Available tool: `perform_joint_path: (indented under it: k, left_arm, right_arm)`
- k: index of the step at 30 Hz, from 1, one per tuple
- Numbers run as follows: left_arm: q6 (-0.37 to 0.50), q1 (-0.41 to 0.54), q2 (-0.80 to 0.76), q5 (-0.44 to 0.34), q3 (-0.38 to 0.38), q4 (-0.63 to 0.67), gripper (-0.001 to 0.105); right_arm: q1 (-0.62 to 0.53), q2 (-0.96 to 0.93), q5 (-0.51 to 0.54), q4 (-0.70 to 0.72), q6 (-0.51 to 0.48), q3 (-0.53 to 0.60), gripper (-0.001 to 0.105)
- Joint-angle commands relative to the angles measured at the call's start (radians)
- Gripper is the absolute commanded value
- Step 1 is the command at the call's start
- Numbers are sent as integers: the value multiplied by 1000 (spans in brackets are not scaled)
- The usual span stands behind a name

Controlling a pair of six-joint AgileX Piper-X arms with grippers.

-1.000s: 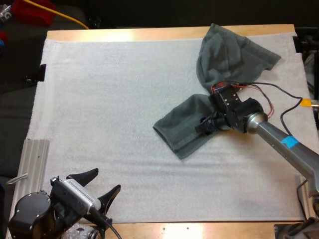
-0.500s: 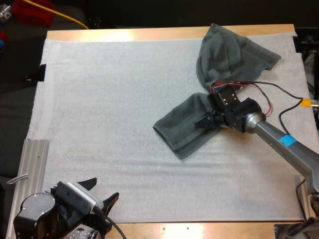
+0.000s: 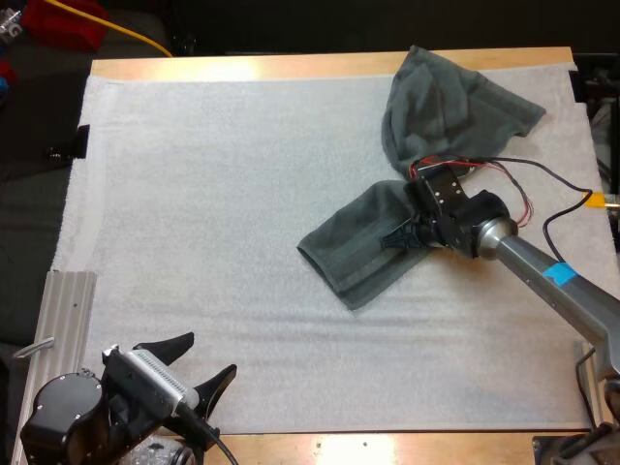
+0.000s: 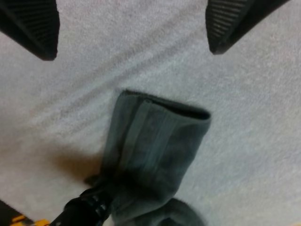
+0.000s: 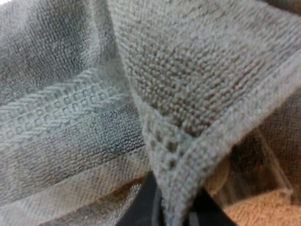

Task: Pick towel from pile, fold and stack

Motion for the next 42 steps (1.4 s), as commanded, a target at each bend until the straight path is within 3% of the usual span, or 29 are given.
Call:
perform_joint_path:
  k: [1, 11, 21, 30, 34, 42]
  left_arm:
    - [-9, -3, 2, 7, -2, -30, 63]
    - [-9, -3, 2, 7, -2, -59, 63]
    - [-9, -3, 2, 7, -2, -59, 63]
    - [-9, -3, 2, 15, -2, -59, 63]
    - [-9, -3, 2, 29, -2, -59, 63]
    - [-9, -3, 2, 29, -2, -59, 63]
  right_arm:
    - [-2, -36, 2, 0, 5, -6, 0]
    - [-2, -144, -128, 29, 9, -13, 0]
    - [4, -256, -390, 284, 19, -172, 0]
    - [110, -297, -418, 342, 61, -373, 0]
    - [164, -297, -418, 316, 119, -420, 0]
    - [276, -297, -413, 225, 127, -472, 0]
